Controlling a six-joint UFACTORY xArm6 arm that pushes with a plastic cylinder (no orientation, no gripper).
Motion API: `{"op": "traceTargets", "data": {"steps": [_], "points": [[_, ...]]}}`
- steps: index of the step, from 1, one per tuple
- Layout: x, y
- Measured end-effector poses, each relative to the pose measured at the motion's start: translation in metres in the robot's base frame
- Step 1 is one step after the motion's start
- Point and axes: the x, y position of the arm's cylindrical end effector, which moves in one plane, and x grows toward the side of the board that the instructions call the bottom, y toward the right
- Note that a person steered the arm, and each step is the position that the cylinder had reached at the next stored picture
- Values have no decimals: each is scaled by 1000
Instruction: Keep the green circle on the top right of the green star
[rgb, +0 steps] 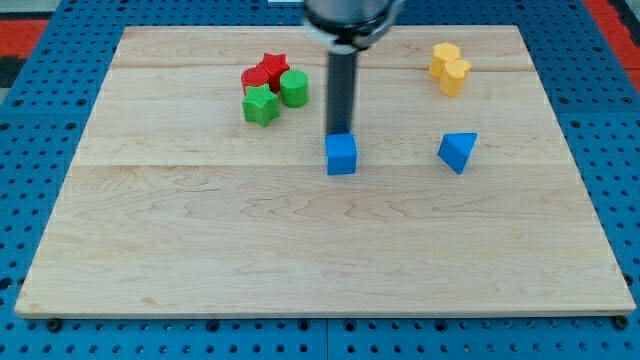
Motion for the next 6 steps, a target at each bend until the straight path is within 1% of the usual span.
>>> {"op": "traceTargets", "data": {"steps": [1,2,3,4,5,6], "points": [[17,-61],[17,-146],[-50,-158],[-69,-91],[-88,-39],[-114,-34]]}}
